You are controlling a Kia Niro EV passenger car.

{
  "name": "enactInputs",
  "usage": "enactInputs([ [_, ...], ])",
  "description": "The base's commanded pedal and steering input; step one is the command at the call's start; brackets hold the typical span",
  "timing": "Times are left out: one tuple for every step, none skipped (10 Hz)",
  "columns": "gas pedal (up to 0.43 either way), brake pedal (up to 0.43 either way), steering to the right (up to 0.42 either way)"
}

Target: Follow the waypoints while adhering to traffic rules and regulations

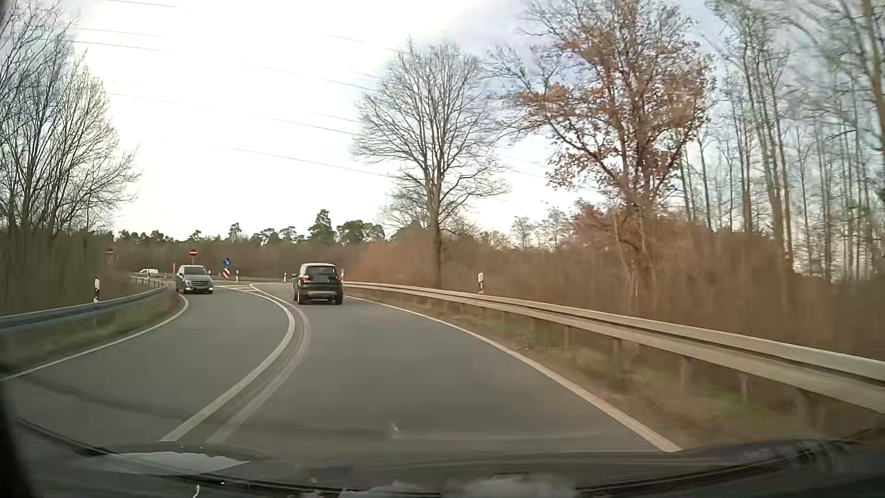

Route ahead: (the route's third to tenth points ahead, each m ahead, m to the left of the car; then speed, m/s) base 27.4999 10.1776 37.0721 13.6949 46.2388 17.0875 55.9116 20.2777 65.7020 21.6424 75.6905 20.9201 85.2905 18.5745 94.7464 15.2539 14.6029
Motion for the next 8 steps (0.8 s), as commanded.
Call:
enactInputs([
  [0.157,0.000,-0.102],
  [0.157,0.000,-0.101],
  [0.157,0.000,-0.100],
  [0.157,0.000,-0.099],
  [0.157,0.000,-0.097],
  [0.157,0.000,-0.095],
  [0.157,0.000,-0.091],
  [0.157,0.000,-0.087],
])
